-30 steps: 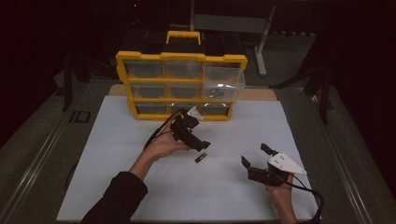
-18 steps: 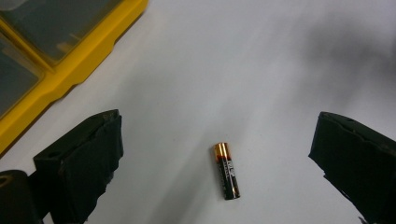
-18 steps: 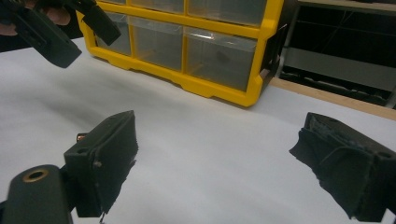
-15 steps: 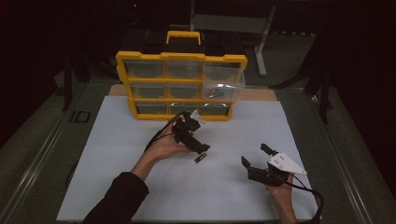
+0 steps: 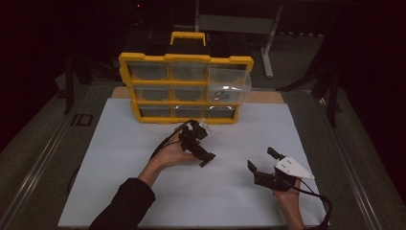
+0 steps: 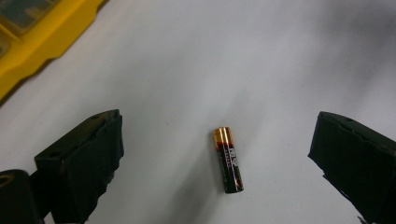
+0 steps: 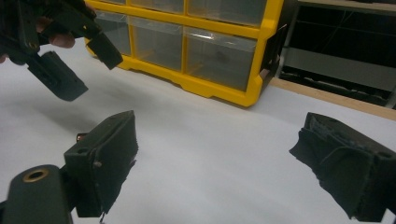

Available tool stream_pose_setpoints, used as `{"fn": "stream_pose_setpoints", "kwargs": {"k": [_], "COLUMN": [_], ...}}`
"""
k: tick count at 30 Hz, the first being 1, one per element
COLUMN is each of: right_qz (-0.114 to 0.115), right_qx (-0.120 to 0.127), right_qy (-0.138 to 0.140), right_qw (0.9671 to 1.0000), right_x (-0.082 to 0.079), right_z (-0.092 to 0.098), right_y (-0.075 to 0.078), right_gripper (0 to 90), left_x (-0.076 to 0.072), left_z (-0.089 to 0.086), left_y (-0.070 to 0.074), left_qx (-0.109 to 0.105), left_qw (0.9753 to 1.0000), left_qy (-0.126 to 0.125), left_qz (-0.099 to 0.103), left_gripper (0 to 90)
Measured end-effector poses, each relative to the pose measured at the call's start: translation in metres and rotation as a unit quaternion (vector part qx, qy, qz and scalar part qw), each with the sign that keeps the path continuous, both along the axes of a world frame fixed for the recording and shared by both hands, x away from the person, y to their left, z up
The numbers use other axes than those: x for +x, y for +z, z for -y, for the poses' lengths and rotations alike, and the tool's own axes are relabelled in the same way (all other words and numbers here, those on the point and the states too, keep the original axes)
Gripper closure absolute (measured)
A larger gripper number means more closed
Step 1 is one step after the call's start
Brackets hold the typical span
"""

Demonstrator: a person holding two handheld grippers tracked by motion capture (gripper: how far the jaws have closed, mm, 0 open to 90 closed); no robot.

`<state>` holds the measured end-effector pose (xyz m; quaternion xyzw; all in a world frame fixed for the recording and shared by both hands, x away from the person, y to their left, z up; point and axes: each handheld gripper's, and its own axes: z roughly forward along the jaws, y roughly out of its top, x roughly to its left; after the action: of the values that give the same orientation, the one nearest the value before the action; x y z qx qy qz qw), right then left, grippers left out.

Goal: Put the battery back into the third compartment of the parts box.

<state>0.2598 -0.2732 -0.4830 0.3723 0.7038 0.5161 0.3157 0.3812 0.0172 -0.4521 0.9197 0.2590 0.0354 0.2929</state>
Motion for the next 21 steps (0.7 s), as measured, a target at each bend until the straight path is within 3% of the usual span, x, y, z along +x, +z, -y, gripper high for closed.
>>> {"fn": "stream_pose_setpoints", "kwargs": {"k": [21], "right_qz": [-0.001], "right_qx": [-0.001], "right_qy": [0.000], "right_qw": [1.0000], "right_x": [0.000], "right_z": [0.000], "right_y": [0.000], "right_gripper": [11.5], "left_x": [-0.002], "left_z": [0.007], "left_y": [-0.025], "left_qx": [0.033], "left_qw": [0.9993], "left_qy": [-0.004], "left_qz": [-0.018], "left_gripper": [11.5]}}
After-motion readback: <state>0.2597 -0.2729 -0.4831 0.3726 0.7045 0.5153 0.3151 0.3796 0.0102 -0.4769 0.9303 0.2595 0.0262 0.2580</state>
